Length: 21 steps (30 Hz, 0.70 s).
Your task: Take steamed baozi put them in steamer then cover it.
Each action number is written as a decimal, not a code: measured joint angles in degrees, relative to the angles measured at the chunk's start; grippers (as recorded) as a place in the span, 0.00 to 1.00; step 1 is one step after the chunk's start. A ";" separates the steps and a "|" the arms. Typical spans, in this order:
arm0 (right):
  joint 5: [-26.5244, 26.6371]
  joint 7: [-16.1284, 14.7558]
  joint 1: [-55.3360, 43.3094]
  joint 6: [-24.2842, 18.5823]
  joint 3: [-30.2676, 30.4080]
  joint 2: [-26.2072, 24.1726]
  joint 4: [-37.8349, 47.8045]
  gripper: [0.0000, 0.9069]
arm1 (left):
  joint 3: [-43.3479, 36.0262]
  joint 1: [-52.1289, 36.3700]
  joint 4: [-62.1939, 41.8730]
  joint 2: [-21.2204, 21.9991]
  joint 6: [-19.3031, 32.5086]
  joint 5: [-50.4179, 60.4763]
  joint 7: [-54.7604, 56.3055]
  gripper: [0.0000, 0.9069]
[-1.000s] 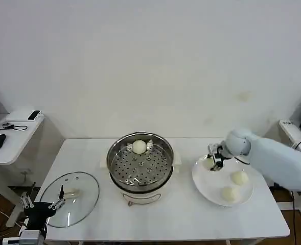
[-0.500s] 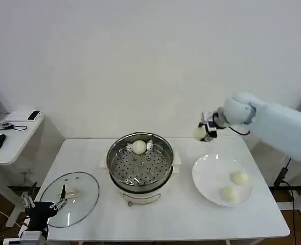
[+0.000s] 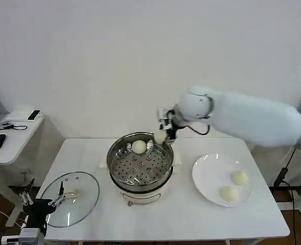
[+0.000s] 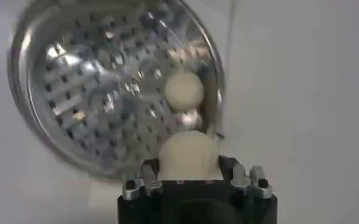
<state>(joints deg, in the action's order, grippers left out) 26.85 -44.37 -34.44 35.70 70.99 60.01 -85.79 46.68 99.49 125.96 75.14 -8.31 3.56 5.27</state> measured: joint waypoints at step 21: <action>3.23 2.45 8.80 3.29 -0.66 18.23 13.22 0.73 | 0.50 0.01 -0.72 0.05 0.14 -0.03 -0.02 1.00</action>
<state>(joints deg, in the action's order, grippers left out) 30.08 -41.93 -25.64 38.99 70.33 78.24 -72.57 47.18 99.50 125.24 75.20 -8.17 3.53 5.25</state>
